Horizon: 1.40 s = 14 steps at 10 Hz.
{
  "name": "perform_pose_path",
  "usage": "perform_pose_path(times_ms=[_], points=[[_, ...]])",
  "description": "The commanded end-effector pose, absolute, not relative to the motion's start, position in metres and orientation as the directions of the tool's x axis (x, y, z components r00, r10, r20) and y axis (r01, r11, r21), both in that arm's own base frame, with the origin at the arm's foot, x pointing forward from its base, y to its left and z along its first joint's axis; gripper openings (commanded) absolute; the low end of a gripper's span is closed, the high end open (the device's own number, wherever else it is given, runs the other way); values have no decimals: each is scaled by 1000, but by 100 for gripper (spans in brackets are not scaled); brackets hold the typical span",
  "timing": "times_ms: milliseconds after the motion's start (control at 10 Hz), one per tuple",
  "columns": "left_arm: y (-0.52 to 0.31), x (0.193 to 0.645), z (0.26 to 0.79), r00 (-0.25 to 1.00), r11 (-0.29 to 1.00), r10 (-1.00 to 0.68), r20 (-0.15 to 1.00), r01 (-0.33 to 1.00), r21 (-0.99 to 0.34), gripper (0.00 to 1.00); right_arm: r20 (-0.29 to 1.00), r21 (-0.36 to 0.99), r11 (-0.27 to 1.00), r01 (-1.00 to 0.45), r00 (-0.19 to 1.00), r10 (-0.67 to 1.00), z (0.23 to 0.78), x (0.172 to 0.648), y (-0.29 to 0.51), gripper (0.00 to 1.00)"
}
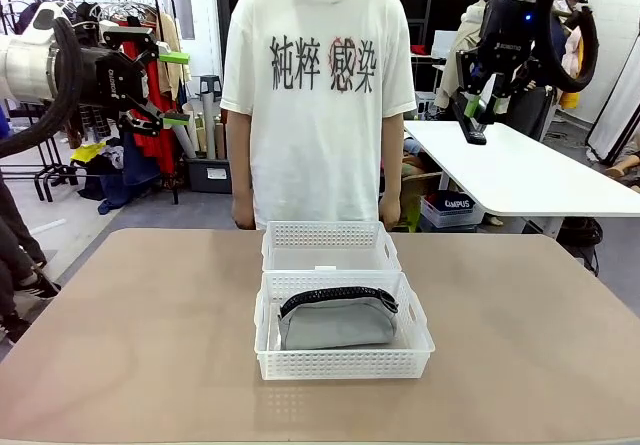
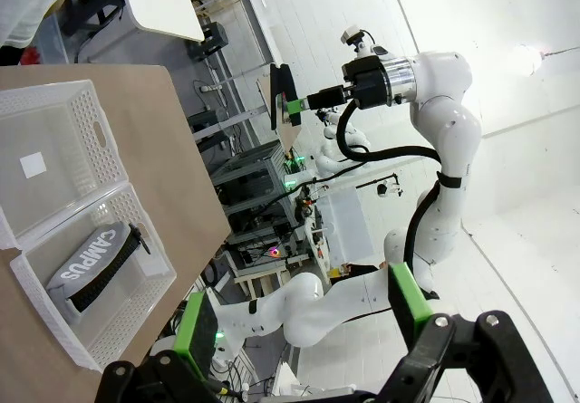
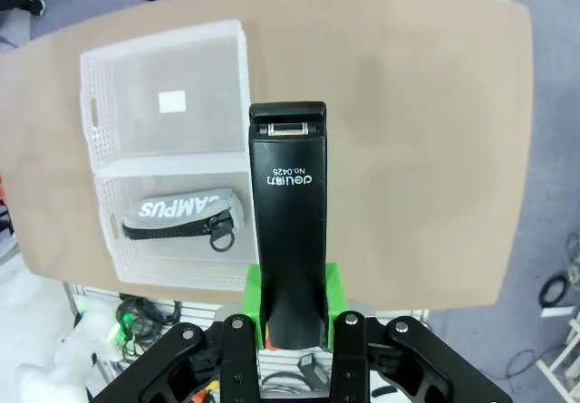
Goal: Distribute items into two baskets.
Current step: Pick up the Stapler that the person points to, then place the picked Stapler into the Organizing basket as instructed by the person.
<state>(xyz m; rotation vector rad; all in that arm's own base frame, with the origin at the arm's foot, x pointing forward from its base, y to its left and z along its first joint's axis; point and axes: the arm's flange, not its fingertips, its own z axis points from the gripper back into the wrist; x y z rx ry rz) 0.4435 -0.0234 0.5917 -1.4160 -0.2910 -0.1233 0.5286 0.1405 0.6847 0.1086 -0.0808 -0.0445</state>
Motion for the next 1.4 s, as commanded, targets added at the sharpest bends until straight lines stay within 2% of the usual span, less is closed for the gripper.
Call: perform_pose_path(times_ms=[0, 1300], points=[[-22, 442, 593, 958, 139, 86, 272, 259, -956, 100, 74, 114, 993, 41, 996, -50, 683, 528, 140, 0], [-22, 442, 593, 958, 139, 86, 272, 259, -956, 100, 74, 114, 993, 41, 996, -50, 683, 528, 140, 0]])
